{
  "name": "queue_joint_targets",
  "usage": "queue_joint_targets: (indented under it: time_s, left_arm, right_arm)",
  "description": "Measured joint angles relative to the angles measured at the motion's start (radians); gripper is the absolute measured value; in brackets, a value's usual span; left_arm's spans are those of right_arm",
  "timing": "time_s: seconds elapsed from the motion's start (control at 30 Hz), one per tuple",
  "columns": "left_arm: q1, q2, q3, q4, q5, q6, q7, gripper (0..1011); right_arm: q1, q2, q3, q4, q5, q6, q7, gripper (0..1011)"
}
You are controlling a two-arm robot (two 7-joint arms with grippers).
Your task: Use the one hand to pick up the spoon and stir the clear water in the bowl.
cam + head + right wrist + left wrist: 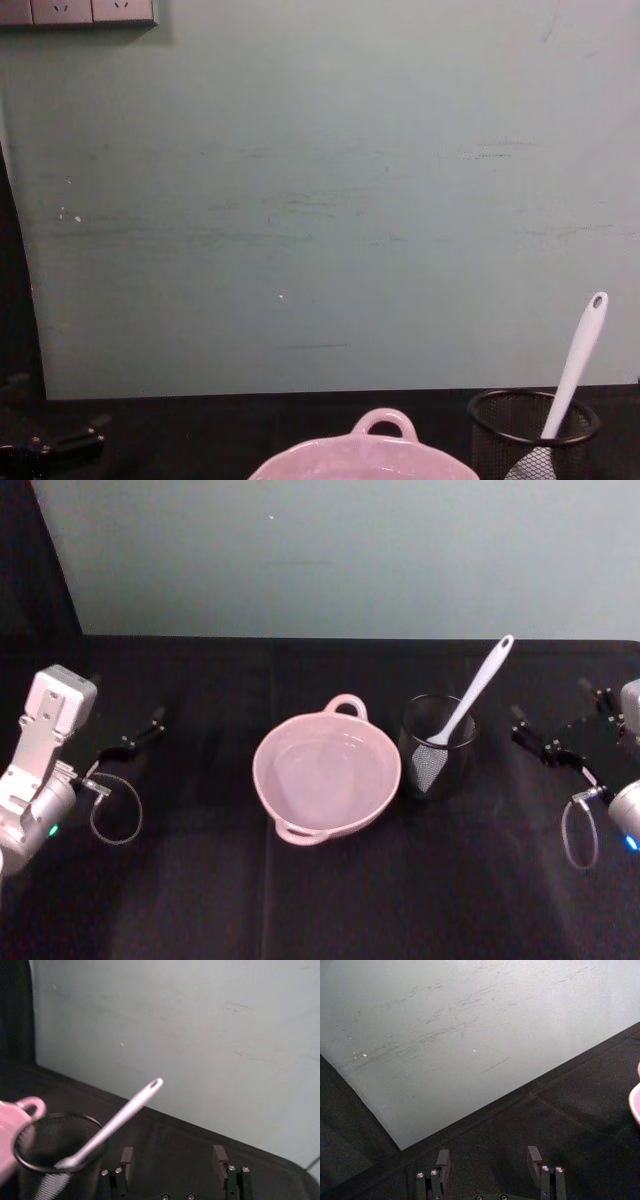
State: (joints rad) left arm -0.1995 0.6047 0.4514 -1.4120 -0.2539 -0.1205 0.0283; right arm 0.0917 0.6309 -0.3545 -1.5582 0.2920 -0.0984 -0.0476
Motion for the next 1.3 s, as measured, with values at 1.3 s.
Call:
queue_joint_targets:
  time_s: [1.3]
  left_arm:
    - [0.000, 0.000, 0.000, 0.000, 0.000, 0.000, 0.000, 1011]
  right_arm:
    - [0.176, -0.263, 0.148, 0.257, 0.568, 0.124, 0.434, 1002]
